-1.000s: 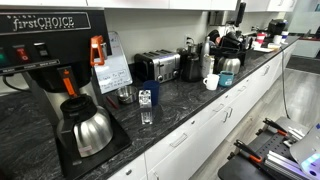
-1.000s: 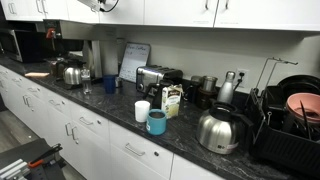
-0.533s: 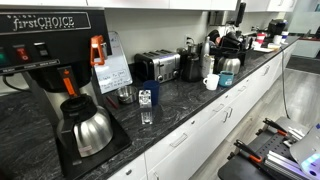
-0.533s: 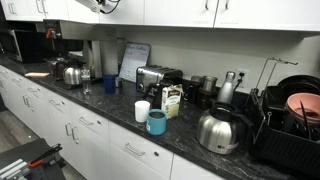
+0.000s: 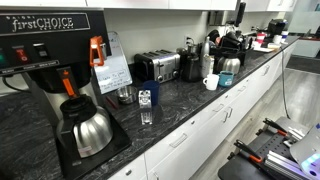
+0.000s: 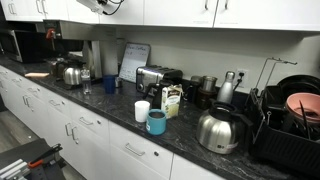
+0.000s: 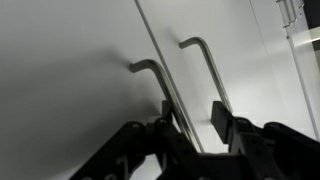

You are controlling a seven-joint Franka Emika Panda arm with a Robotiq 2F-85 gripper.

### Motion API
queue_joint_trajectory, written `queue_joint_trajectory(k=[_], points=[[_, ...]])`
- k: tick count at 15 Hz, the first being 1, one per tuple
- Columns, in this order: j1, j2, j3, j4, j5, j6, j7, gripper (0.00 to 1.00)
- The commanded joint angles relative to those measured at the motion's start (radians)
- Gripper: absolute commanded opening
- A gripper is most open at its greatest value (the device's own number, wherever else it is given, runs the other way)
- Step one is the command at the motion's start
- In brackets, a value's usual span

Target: Open the third from last cabinet door

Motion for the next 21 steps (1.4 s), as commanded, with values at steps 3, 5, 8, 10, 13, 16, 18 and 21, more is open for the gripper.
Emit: queue_joint_trajectory(k=[3,5,8,10,13,16,18,21], points=[[-0.016,0.024,0.014,0.04,0.077,-0.006,-0.066,0.02],[-0.017,0.025,0.015,0.043,0.089,-0.003,-0.101,0.04],[-0.018,0.023,0.013,0.044,0.105,-0.005,-0.13,0.05],[-0.02,0.017,0.013,0.039,0.114,-0.012,-0.149,0.04],[-0.02,0.004,0.014,0.023,0.141,-0.01,-0.165,0.04],[-0.019,-0.009,0.013,0.006,0.164,-0.006,-0.18,0.04],[-0.019,-0.017,0.013,-0.004,0.181,-0.008,-0.194,0.04],[-0.02,-0.027,0.012,-0.017,0.198,-0.016,-0.206,0.04]])
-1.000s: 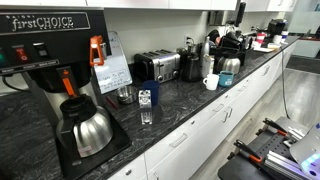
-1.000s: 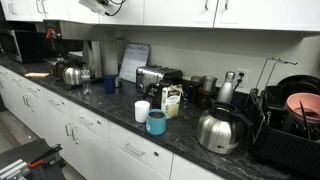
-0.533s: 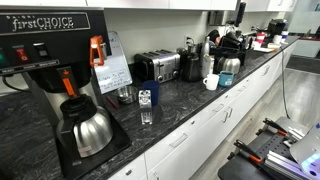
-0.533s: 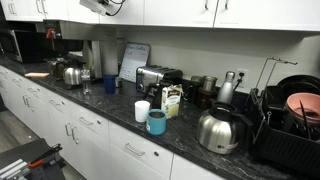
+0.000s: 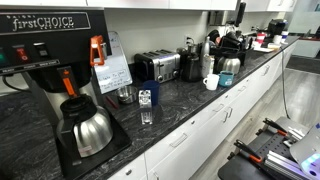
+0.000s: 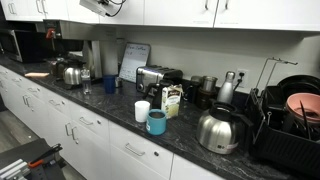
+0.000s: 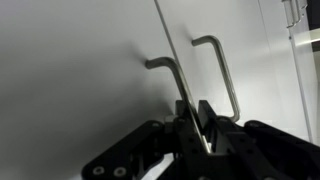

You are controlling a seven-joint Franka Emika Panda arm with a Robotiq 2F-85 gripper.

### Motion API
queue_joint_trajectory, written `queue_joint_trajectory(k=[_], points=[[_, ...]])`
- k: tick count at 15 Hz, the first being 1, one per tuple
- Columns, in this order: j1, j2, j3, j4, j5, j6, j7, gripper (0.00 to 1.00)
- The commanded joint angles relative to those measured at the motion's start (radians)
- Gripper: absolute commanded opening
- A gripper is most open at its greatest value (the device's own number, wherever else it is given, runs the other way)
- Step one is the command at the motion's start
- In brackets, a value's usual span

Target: Open the third from last cabinet door

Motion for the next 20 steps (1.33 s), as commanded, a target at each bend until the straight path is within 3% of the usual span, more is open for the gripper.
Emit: queue_joint_trajectory(k=[1,20], points=[[-0.008,-0.029,0.012,-0.012,0.071,-0.019,-0.032,0.04],[-0.014,-0.135,0.003,-0.126,0.097,-0.052,-0.072,0.04]])
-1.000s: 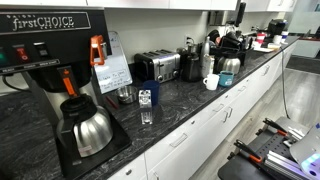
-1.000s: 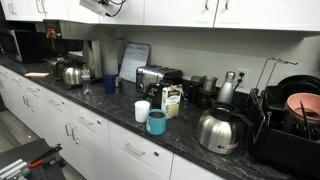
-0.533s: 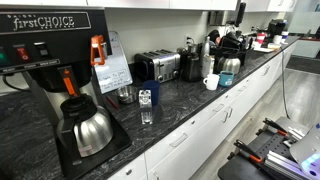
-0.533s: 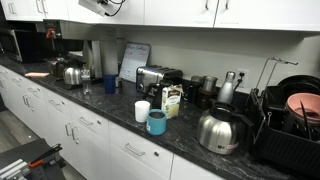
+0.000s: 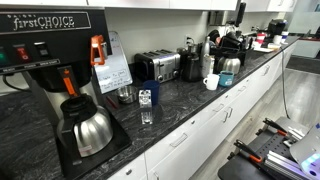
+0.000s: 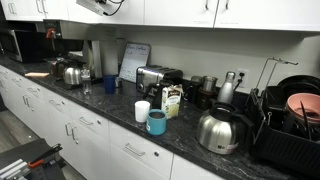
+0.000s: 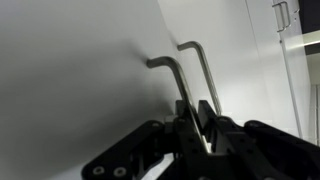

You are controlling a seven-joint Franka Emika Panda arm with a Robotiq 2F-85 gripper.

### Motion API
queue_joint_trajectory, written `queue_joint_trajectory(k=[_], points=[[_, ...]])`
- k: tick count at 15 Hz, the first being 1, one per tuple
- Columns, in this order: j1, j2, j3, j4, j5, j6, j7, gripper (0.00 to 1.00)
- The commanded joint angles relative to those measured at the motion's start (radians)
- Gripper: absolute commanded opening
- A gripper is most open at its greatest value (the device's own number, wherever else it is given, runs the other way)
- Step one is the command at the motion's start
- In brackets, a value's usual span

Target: Open the third from last cabinet door

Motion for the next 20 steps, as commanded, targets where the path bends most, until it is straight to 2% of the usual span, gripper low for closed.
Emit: queue_joint_trajectory(k=[1,20], points=[[-0.015,-0.069,0.001,-0.044,0.068,-0.044,-0.036,0.04],[-0.012,-0.277,-0.029,-0.289,0.021,-0.137,-0.012,0.04]])
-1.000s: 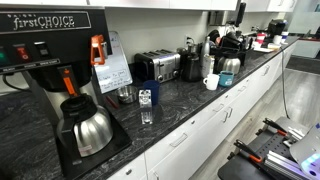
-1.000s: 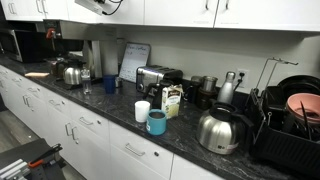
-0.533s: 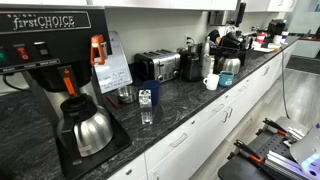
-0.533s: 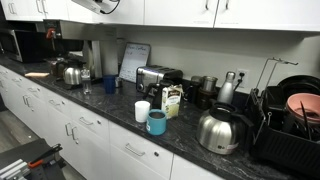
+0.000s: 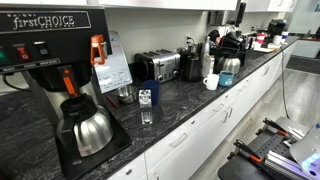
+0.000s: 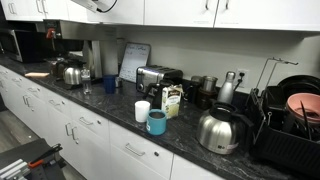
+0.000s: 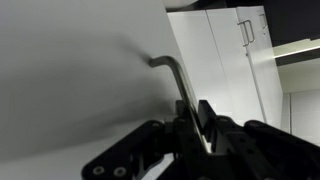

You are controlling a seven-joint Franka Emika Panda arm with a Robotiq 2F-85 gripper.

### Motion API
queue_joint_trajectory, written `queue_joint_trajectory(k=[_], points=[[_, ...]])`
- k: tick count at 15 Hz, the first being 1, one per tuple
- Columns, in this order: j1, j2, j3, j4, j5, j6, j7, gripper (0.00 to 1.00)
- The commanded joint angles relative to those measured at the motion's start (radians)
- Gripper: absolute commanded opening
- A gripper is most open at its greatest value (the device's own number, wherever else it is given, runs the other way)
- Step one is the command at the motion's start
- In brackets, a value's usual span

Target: Open the third from last cabinet door

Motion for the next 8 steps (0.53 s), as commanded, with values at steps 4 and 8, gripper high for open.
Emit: queue_joint_trajectory(k=[4,8], points=[[-0.007,-0.097,-0.011,-0.079,0.005,-0.02,0.007,0.04],[-0.006,-0.129,-0.01,-0.109,-0.008,-0.01,0.013,0.04]])
